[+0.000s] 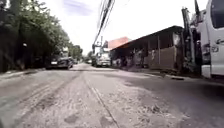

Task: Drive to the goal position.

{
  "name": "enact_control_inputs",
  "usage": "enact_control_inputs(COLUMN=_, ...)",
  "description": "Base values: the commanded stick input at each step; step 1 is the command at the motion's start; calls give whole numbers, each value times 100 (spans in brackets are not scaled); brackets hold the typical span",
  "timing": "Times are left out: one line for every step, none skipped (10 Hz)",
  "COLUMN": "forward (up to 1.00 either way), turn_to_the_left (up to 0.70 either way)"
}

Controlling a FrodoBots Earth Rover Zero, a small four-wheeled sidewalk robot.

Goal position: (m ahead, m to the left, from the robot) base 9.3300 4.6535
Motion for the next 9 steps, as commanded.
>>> enact_control_inputs(forward=100, turn_to_the_left=-27)
enact_control_inputs(forward=100, turn_to_the_left=-27)
enact_control_inputs(forward=100, turn_to_the_left=-27)
enact_control_inputs(forward=100, turn_to_the_left=-27)
enact_control_inputs(forward=100, turn_to_the_left=-27)
enact_control_inputs(forward=100, turn_to_the_left=-27)
enact_control_inputs(forward=100, turn_to_the_left=-27)
enact_control_inputs(forward=100, turn_to_the_left=-26)
enact_control_inputs(forward=100, turn_to_the_left=0)
